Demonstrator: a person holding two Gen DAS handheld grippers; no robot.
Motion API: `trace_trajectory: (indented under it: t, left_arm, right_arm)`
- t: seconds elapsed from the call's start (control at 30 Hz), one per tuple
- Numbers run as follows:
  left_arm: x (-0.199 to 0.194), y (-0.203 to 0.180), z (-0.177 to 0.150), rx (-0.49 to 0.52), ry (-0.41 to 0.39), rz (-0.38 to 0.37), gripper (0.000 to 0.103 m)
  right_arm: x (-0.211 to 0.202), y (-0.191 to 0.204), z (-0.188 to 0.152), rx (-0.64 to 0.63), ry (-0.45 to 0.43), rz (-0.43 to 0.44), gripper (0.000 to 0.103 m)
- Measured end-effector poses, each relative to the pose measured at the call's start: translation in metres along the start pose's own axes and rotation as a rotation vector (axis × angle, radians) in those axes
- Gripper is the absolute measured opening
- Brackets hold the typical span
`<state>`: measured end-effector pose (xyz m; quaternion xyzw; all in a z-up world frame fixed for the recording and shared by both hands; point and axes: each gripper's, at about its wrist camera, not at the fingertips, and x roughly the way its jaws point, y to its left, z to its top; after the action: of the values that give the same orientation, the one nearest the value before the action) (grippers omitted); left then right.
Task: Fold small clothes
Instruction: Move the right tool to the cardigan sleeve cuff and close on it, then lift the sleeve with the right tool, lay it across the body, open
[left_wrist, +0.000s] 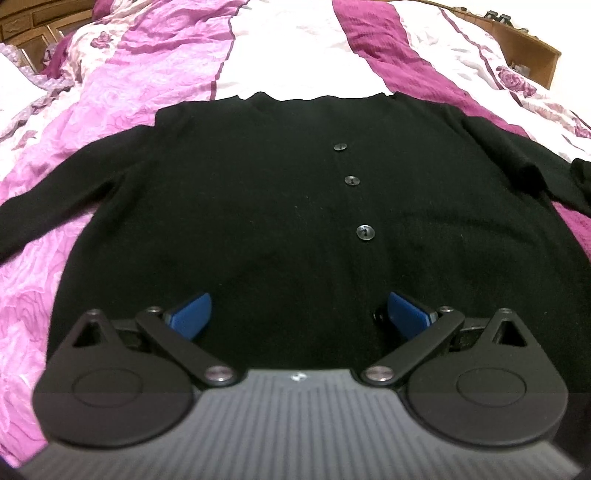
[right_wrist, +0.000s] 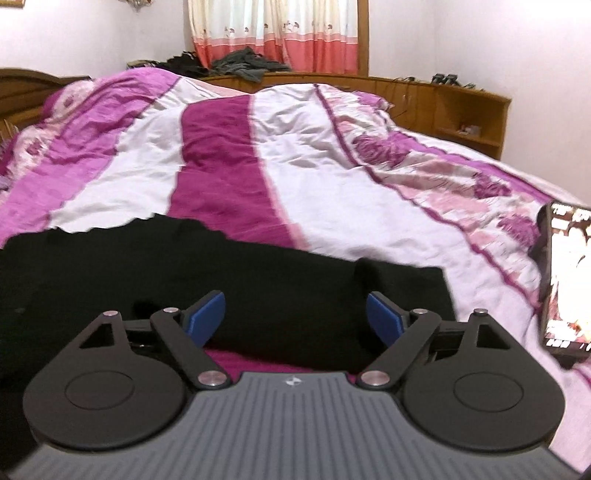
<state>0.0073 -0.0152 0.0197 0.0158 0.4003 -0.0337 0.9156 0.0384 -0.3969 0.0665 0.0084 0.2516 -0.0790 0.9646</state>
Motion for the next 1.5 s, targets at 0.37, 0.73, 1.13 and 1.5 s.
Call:
trace_trajectory:
  t: [0.37, 0.73, 1.13, 1.5]
  left_arm:
    - [0.004, -0.004, -0.002, 0.021, 0.002, 0.011, 0.103]
    - [0.006, -0.006, -0.003, 0.037, -0.009, 0.011, 0.103]
    - [0.005, -0.008, -0.003, 0.042, -0.009, 0.013, 0.103]
    - [0.000, -0.004, 0.002, 0.033, 0.004, -0.010, 0.103]
  right_arm:
    - [0.044, -0.020, -0.006, 0.002, 0.065, -0.089, 0.079]
    - [0.065, -0.032, -0.015, 0.002, 0.107, -0.138, 0.058]
    - [0.064, -0.029, -0.014, -0.034, 0.095, -0.177, 0.031]
    - [0.032, -0.023, 0.010, 0.013, 0.022, -0.120, 0.012]
